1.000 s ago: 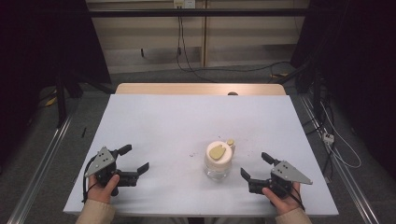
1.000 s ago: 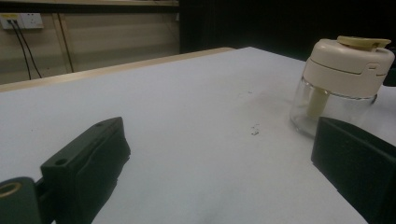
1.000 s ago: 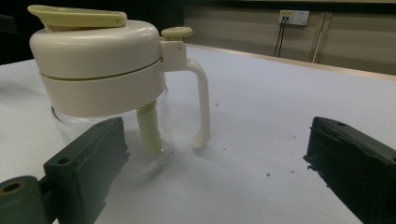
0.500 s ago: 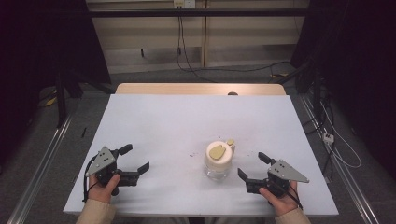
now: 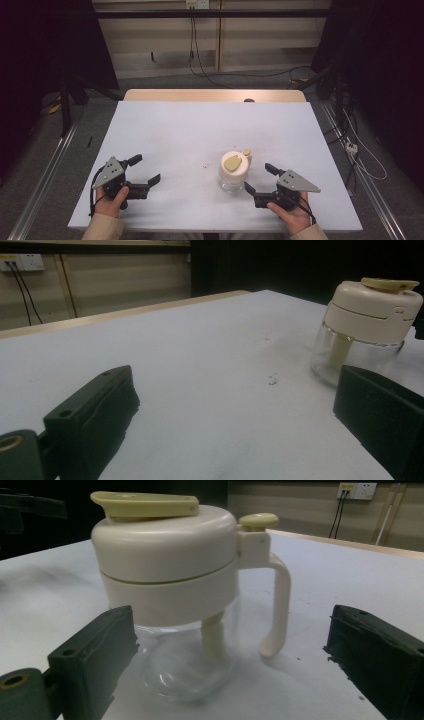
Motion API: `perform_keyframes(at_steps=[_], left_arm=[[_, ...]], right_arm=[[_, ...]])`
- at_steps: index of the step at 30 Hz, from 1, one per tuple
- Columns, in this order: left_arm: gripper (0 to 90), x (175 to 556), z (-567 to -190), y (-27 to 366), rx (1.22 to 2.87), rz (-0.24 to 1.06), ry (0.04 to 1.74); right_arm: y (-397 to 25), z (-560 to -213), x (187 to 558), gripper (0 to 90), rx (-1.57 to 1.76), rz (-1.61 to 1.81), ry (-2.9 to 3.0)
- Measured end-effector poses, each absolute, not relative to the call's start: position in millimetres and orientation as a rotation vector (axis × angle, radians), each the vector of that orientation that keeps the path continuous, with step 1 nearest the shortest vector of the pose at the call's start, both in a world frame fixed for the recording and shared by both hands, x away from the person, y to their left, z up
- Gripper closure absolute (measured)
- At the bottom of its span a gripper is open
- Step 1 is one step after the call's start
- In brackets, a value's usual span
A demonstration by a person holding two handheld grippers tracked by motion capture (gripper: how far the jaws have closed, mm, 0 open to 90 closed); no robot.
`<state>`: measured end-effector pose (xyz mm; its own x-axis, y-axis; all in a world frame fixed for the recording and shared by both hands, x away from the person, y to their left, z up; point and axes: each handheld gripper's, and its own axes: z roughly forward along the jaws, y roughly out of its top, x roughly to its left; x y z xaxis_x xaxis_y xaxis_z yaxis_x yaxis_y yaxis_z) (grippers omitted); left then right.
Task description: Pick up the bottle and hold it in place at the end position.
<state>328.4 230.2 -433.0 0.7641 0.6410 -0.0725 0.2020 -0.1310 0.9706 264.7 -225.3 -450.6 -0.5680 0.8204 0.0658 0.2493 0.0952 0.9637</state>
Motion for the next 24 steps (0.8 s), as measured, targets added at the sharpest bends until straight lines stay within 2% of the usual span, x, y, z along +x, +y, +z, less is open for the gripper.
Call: perform_keyframes(at_steps=[24], left_arm=[[3.2,328.7,-433.7,229.1,1.708,0.426,0.671]], right_arm=[[-186.5,-448.2,277.5,5.1,1.038,1.524,1.94]])
